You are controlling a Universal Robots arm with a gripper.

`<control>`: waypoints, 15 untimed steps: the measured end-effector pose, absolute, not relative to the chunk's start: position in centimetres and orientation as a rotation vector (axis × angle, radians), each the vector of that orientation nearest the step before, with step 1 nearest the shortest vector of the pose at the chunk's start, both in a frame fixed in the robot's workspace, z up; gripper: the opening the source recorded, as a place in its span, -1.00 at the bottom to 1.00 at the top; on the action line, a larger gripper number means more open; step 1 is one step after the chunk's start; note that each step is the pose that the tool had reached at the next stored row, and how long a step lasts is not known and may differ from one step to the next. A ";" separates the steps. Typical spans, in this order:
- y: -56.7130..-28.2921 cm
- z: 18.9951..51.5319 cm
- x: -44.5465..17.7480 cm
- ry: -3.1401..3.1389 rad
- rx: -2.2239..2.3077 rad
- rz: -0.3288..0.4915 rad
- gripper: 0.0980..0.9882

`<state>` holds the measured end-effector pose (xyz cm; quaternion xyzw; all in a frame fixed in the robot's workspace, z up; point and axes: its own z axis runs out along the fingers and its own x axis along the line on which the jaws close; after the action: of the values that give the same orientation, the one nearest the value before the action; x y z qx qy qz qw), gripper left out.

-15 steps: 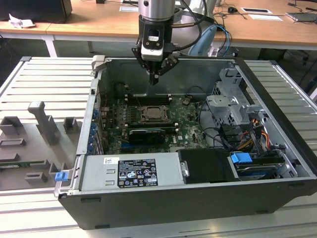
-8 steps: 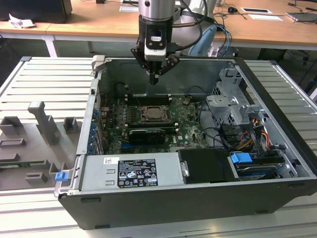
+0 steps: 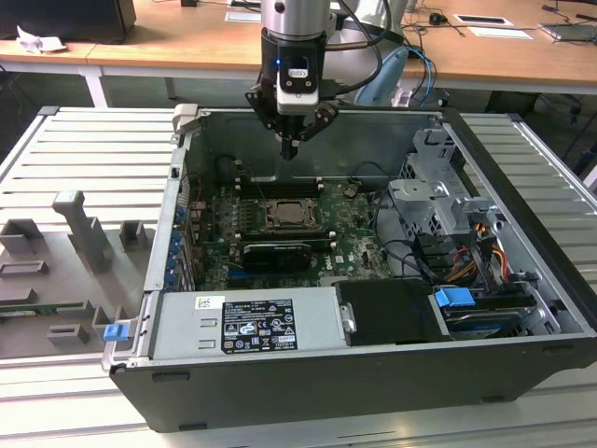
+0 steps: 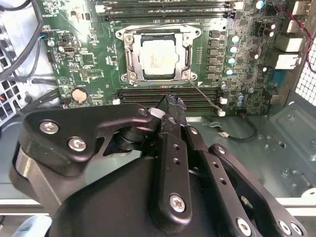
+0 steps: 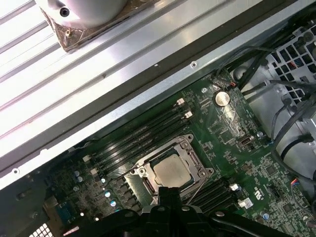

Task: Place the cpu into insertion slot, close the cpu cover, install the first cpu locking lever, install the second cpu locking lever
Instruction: 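Install the first cpu locking lever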

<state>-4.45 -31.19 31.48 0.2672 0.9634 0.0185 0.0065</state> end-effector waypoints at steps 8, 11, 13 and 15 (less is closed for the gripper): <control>-31.2 31.5 -4.4 3.043 0.732 0.059 -0.98; -31.2 31.5 -4.4 3.053 0.691 0.059 -0.98; -31.2 31.5 -4.4 3.058 0.669 0.059 -0.98; -31.2 31.5 -4.4 3.065 0.640 0.059 -0.98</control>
<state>-4.42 -31.18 31.48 0.2043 0.9787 0.0189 0.0052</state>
